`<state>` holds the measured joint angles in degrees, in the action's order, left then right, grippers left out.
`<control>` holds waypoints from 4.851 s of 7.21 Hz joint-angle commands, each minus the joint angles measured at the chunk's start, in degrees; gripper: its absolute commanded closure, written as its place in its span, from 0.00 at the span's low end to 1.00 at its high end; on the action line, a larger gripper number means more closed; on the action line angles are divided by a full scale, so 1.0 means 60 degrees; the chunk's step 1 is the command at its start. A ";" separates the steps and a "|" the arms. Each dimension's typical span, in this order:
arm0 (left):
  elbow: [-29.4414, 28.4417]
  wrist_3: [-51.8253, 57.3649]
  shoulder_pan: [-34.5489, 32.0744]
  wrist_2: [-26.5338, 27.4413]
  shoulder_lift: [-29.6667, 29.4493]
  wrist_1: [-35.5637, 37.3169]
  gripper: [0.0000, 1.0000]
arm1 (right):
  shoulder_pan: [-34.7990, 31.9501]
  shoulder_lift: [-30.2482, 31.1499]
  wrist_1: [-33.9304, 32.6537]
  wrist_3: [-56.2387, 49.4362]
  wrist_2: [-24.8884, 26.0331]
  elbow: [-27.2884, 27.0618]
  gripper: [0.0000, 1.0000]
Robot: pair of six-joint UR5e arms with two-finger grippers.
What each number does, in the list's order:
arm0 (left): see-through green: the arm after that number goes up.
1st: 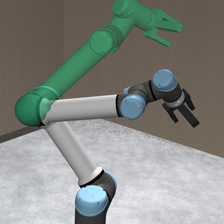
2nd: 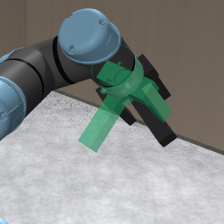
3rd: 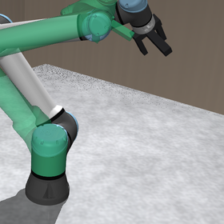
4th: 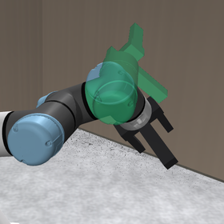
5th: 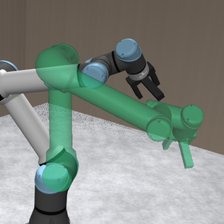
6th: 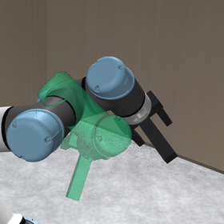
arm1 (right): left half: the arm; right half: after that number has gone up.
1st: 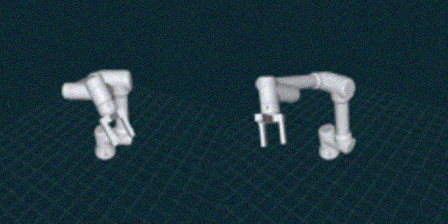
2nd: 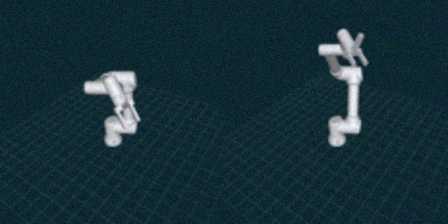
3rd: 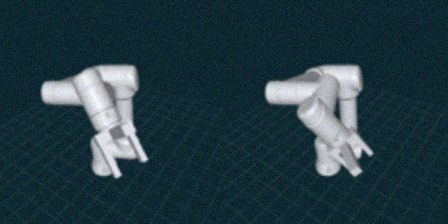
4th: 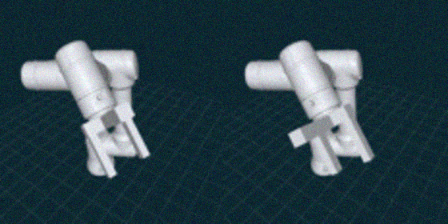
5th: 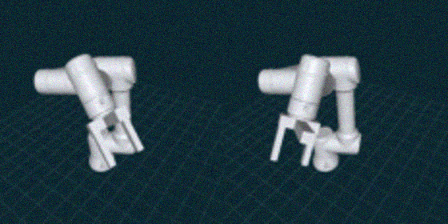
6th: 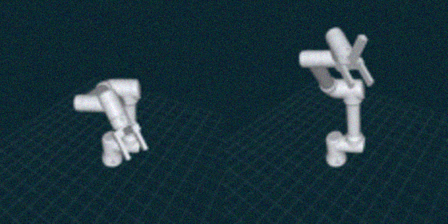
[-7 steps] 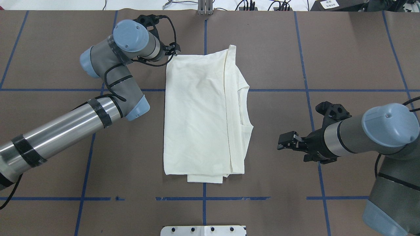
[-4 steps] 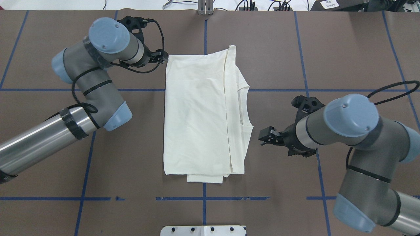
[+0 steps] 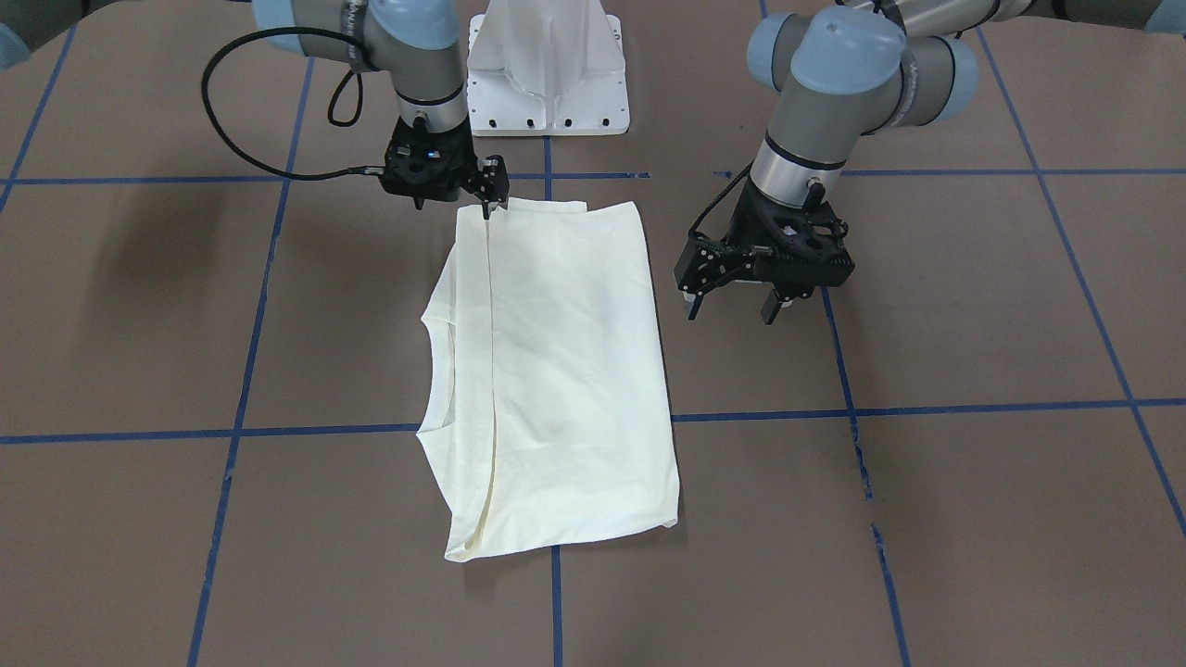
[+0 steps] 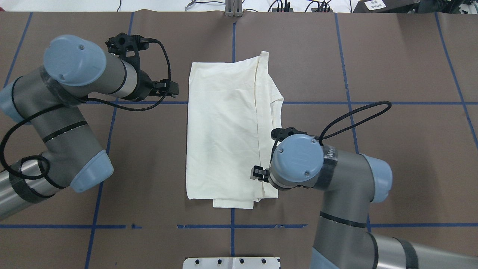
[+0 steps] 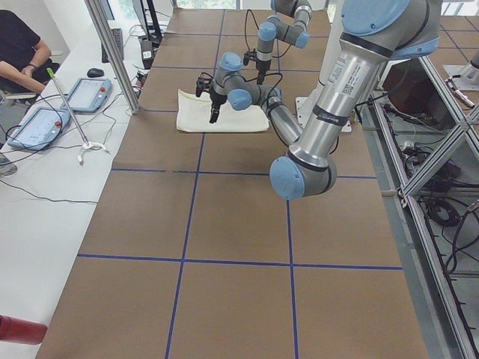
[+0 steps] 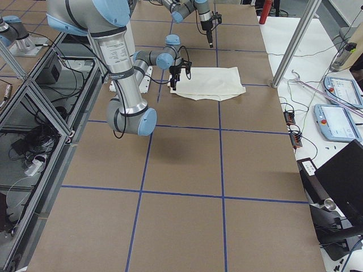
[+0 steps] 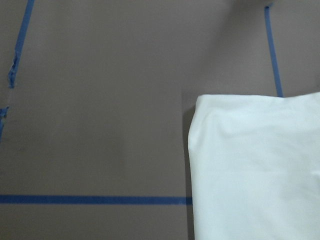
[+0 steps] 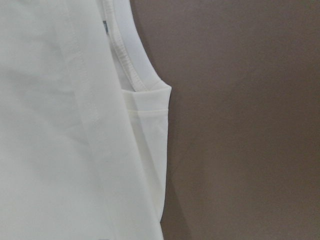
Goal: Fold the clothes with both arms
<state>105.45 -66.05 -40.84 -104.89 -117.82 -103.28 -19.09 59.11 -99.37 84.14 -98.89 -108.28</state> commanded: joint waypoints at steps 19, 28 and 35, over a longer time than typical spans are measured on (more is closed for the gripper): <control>0.0208 -0.0168 0.0537 -0.0317 0.0139 0.0017 0.00 | -0.0317 0.0415 -0.1133 -0.3034 0.0017 0.0559 0.00; 0.0295 -0.4766 0.2318 -0.0132 0.0313 -0.0320 0.00 | -0.1052 0.0988 -0.0391 -0.2674 -0.0422 -0.1860 0.00; 0.0003 -0.7053 0.4142 0.1617 0.0330 0.0689 0.46 | -0.1066 0.0974 0.0054 -0.2495 -0.0598 -0.1846 0.00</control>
<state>105.58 -108.30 -15.87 -95.62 -115.88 -99.94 -25.39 64.99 -99.06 69.17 -102.48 -119.33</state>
